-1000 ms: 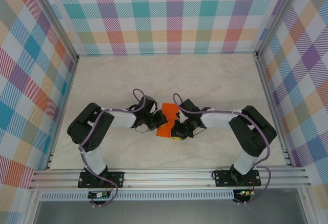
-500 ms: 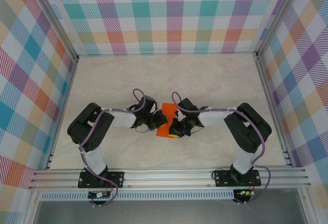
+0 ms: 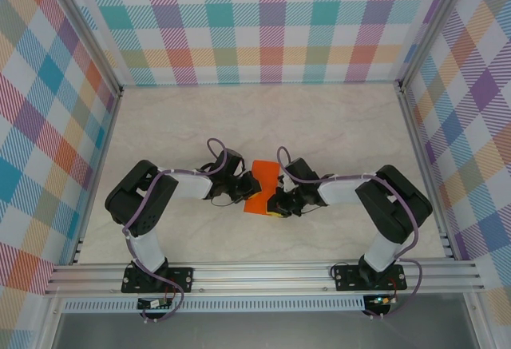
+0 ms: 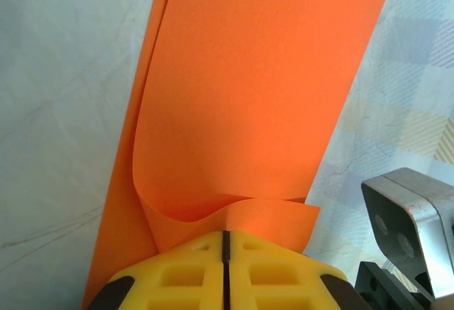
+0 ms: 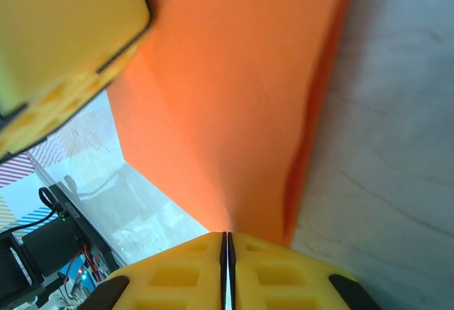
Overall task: Fold a paper plane with a square sheet of paper (pick it up from the middle)
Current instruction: Fold the triangle a second time at the center of the table.
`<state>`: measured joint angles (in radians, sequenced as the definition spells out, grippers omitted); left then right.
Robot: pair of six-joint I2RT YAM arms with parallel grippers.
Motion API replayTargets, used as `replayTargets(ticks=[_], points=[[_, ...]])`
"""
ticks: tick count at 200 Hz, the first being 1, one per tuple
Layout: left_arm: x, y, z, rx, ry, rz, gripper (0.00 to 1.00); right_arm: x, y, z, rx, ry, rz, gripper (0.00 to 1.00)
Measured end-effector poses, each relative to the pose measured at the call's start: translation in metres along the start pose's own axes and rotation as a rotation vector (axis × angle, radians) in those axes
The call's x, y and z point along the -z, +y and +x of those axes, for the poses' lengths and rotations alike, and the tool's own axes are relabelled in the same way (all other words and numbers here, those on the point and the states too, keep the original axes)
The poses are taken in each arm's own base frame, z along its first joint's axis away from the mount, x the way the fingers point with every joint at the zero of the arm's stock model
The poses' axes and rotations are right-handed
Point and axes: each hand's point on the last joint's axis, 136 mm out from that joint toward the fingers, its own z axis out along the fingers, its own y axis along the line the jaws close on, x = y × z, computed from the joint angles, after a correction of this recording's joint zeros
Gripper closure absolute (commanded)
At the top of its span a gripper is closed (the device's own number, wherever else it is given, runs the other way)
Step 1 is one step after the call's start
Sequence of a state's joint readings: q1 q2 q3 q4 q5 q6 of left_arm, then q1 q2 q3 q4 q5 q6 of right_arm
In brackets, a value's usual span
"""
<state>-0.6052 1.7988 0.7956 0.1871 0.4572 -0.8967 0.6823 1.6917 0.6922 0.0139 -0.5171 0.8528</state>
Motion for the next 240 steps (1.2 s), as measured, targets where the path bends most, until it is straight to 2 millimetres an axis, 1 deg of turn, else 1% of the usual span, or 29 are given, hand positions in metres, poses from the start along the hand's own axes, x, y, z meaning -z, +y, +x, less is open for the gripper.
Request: replayTargets(ticks=[56, 101, 122, 140, 158, 170, 188, 211, 228, 240], points=[[-0.001, -0.001, 0.0, 0.0, 0.005, 0.003, 0.92, 0.001, -0.004, 0.001, 0.013, 0.003, 0.021, 0.88], [-0.001, -0.001, 0.0, 0.0, 0.006, 0.004, 0.92, 0.011, -0.005, 0.011, -0.009, 0.013, 0.042, 0.87], [-0.001, -0.001, 0.0, 0.0, 0.006, 0.004, 0.92, 0.021, 0.004, 0.009, 0.0, -0.016, 0.028, 0.86], [-0.001, -0.001, 0.0, 0.0, 0.006, 0.004, 0.92, 0.027, 0.019, 0.001, 0.016, -0.046, 0.004, 0.86], [-0.001, -0.001, 0.0, 0.0, 0.007, 0.004, 0.92, 0.028, 0.032, -0.009, 0.028, -0.063, -0.018, 0.85], [-0.001, -0.001, 0.001, 0.0, 0.008, 0.006, 0.92, 0.025, 0.036, -0.014, 0.024, -0.069, -0.027, 0.85], [-0.001, -0.001, 0.001, 0.0, 0.008, 0.006, 0.92, 0.016, 0.031, -0.018, 0.004, -0.057, -0.018, 0.85], [-0.001, -0.001, 0.001, -0.001, 0.008, 0.006, 0.92, 0.005, 0.015, -0.016, -0.033, -0.026, 0.026, 0.85], [-0.001, -0.002, 0.001, -0.001, 0.008, 0.006, 0.91, 0.0, 0.004, -0.013, -0.053, -0.011, 0.057, 0.86], [-0.001, -0.002, 0.0, -0.002, 0.008, 0.007, 0.9, 0.0, 0.002, -0.013, -0.053, -0.011, 0.06, 0.86]])
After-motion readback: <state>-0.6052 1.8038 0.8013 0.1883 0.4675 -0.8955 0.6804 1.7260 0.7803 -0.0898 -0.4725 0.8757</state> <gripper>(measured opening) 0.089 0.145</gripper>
